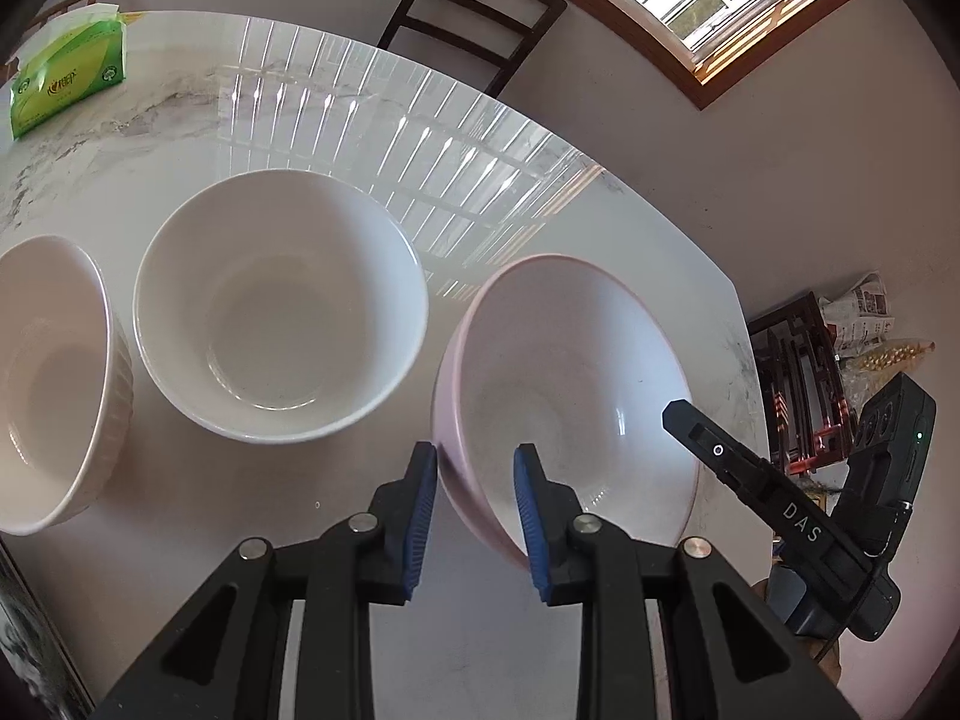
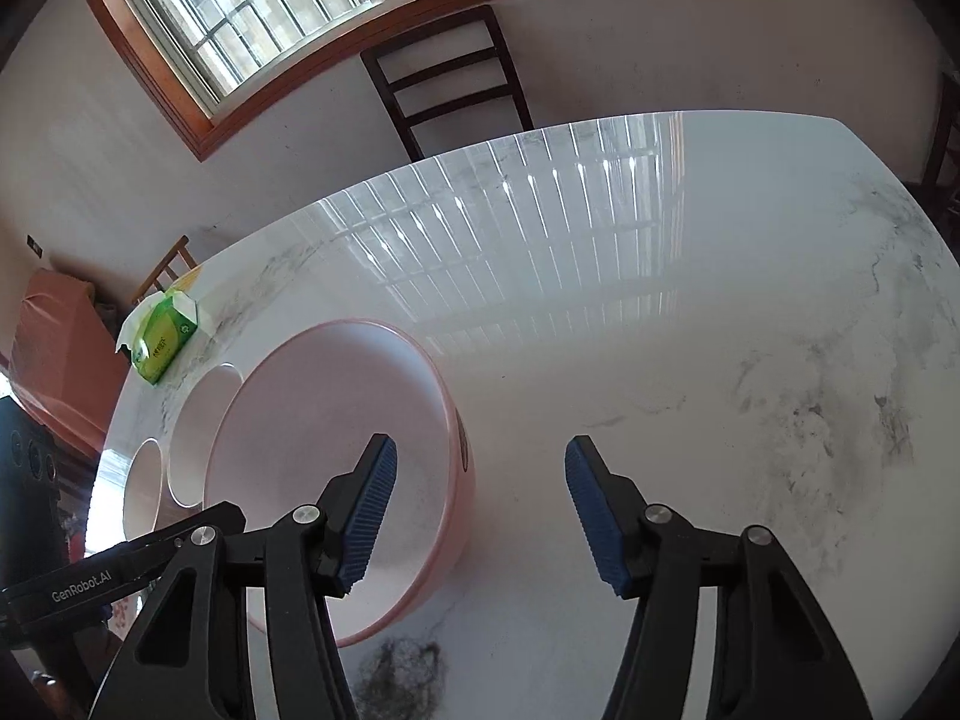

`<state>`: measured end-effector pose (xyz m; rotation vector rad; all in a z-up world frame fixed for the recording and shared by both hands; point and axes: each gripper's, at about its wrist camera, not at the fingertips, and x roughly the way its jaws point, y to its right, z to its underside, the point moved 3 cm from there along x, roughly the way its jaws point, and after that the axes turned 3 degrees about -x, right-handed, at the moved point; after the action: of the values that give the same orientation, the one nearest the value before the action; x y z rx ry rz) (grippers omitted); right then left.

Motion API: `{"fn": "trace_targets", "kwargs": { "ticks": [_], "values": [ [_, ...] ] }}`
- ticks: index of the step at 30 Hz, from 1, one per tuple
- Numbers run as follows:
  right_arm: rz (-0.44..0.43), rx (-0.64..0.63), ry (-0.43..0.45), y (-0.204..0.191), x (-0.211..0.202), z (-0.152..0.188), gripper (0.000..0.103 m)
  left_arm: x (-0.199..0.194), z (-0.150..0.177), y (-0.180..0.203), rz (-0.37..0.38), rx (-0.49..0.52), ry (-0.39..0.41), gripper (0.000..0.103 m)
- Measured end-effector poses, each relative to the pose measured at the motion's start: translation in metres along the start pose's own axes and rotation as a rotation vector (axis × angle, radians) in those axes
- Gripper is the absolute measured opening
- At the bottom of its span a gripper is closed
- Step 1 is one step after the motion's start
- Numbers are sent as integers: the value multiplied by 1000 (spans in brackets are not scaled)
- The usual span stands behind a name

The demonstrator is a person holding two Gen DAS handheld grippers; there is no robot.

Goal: Organize plates and bowls

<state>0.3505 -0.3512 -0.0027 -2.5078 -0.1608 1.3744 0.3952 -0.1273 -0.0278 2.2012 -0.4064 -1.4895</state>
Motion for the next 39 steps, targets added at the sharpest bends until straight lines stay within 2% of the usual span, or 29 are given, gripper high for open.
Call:
{"fn": "trace_targets", "kwargs": {
  "ticks": [1, 4, 6, 7, 10, 15, 24, 27, 32, 39],
  "values": [
    [11, -7, -11, 0, 3, 1, 49, 1, 0, -1, 0, -11, 8, 27],
    [6, -9, -51, 1, 14, 3, 26, 4, 3, -1, -4, -15, 12, 26],
    [-5, -14, -66, 0, 17, 5, 12, 7, 6, 1, -11, -1, 13, 21],
    [1, -22, -68, -1, 15, 6, 11, 7, 7, 2, -30, 11, 23, 20],
    [16, -57, -60, -7, 5, 10, 13, 4, 13, 5, -75, 35, 28, 16],
    [-25, -63, -77, -17, -22, 26, 14, -21, 34, -1, -59, 30, 20, 16],
    [-182, -64, -143, -55, -70, 95, 15, -107, 101, -34, -41, 29, 64, 16],
    [-211, -83, -155, -69, -81, 118, 15, -131, 122, -48, -44, 29, 71, 16],
    [-214, -122, -180, -90, -87, 148, 15, -151, 152, -68, -76, 30, 82, 16],
    [-187, -143, -221, -106, -80, 168, 15, -149, 170, -92, -100, -11, 47, 16]
  ]
}}
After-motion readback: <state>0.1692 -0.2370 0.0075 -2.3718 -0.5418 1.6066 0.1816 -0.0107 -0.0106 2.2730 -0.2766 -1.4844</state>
